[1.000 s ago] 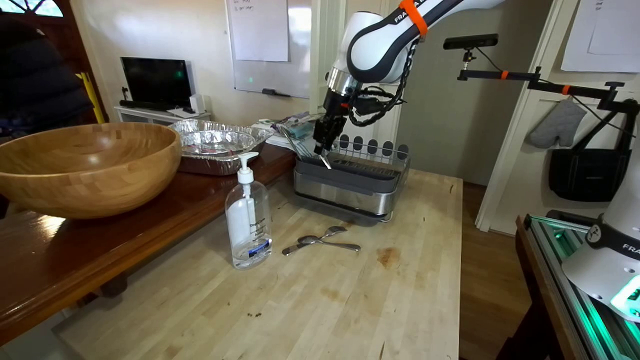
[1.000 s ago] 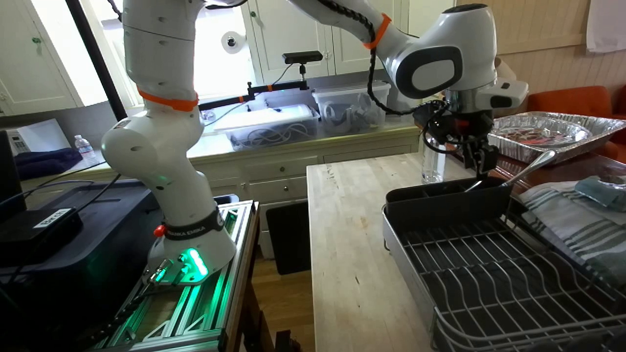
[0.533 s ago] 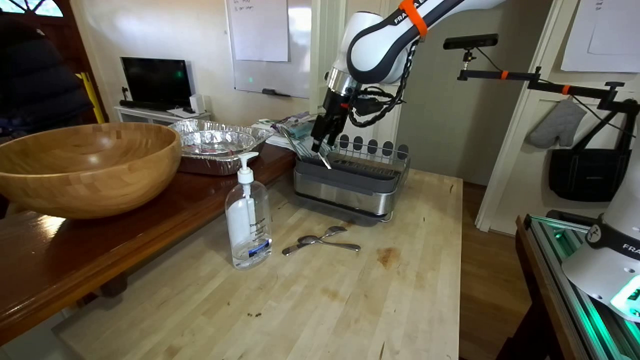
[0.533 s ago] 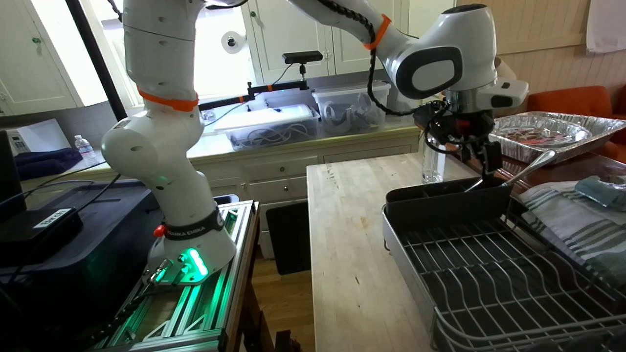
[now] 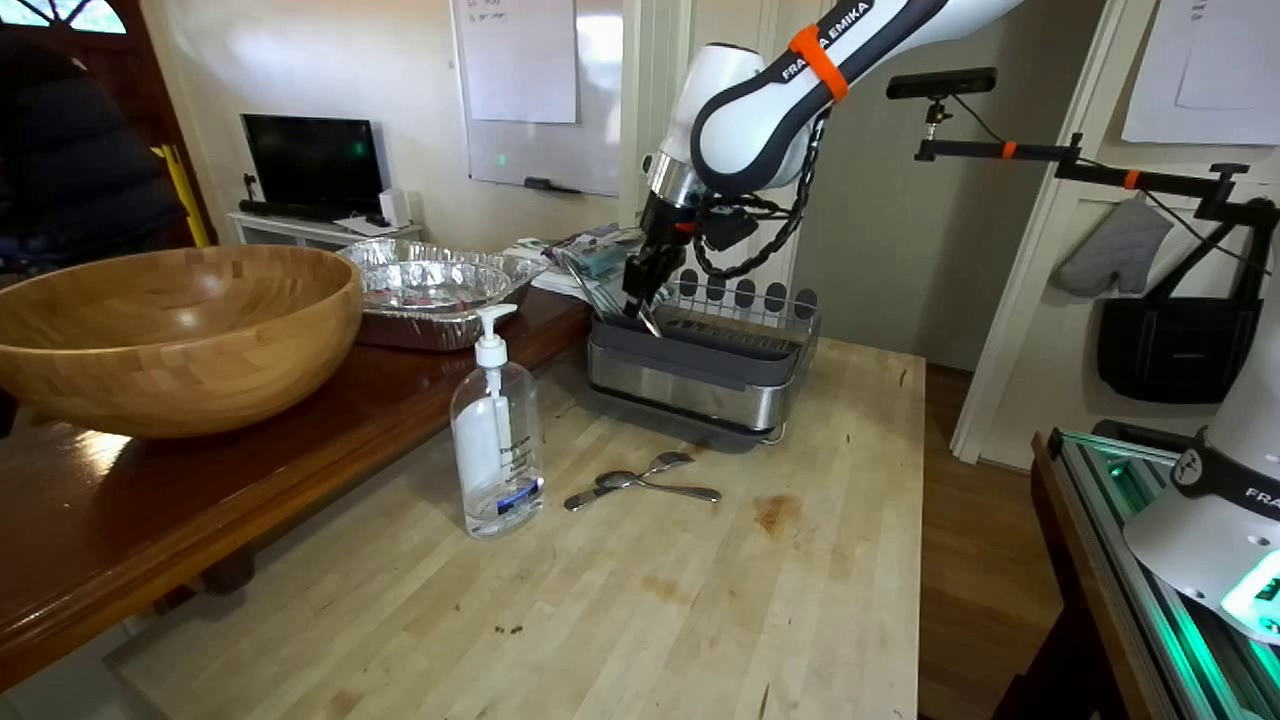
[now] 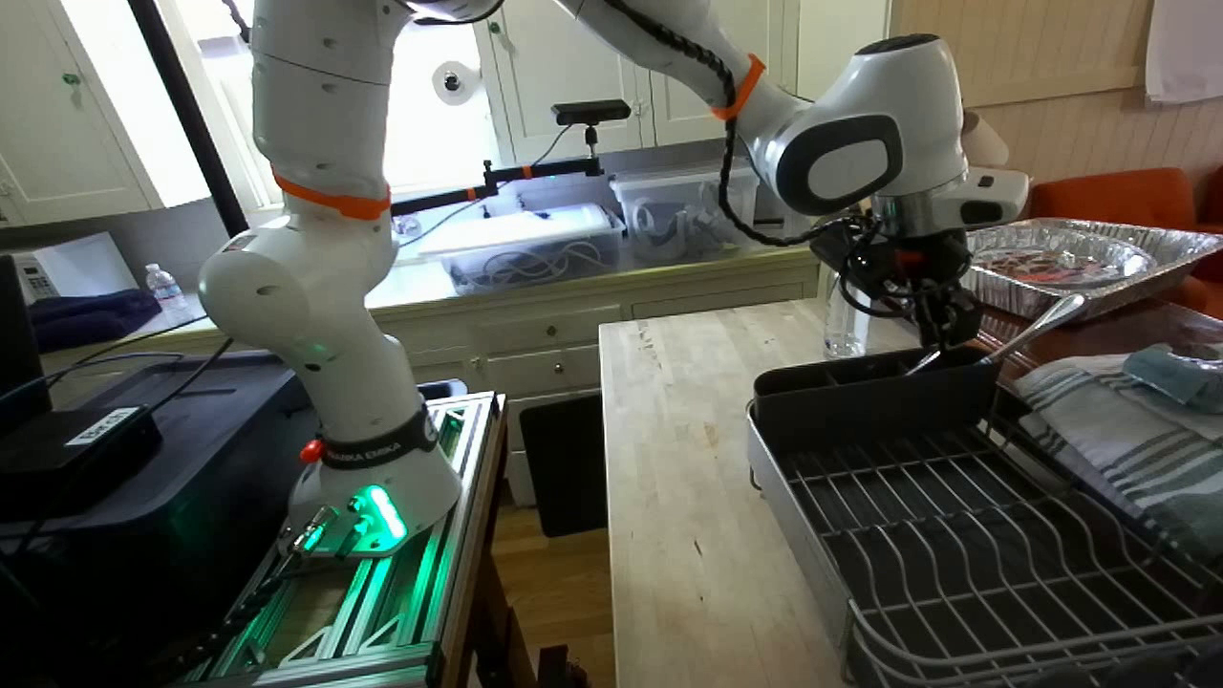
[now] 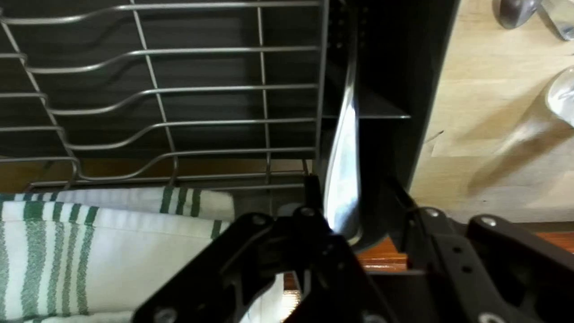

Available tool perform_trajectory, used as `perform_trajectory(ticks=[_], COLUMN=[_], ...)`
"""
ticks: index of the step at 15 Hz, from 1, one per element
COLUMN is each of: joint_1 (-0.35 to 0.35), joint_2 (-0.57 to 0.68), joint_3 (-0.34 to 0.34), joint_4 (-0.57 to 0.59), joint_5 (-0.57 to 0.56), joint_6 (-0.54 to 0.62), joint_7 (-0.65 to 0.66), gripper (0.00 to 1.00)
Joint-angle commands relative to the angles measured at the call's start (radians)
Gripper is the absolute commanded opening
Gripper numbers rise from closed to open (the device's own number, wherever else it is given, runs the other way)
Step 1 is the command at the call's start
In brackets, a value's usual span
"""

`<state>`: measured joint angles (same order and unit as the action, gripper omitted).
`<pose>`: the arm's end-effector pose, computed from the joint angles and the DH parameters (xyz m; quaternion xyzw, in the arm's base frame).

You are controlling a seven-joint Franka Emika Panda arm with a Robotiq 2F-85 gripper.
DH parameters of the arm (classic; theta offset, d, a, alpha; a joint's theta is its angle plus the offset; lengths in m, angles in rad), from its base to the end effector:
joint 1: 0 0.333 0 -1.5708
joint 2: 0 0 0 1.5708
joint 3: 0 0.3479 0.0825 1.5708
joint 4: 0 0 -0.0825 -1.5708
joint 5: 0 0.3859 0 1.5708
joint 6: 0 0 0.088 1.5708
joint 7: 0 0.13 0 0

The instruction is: Remove one silver spoon from the dishrack.

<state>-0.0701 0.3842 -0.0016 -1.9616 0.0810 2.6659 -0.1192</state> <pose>0.6629 -0.0491 0.3178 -0.9869 0.0090 -0.1608 0.0085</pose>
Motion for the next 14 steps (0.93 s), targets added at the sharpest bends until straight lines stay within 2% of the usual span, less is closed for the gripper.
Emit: perform_trajectory(ticks=[1,2,4,5,11,14], joint_1=[0.005,0.002,-0.006,-0.008,-0.006,0.010], joint_2=[0.027,0.024,0.010,-0.001,-0.090,-0.164], joint_3=[-0.006,-0.003,0.006,0.010,0.013,-0.008], joint_4=[0.013,0.010,0.003,-0.002,-0.043,-0.084], joint_5=[-0.030,-0.030,-0.017,-0.012,-0.009,-0.045], joint_6=[0.035,0.038,0.030,0.025,0.006,0.017], joint_7=[0.007,0.003,-0.006,-0.009,-0.010,0.013], gripper=[0.09,0.02,0.05,0.00,0.01,0.01])
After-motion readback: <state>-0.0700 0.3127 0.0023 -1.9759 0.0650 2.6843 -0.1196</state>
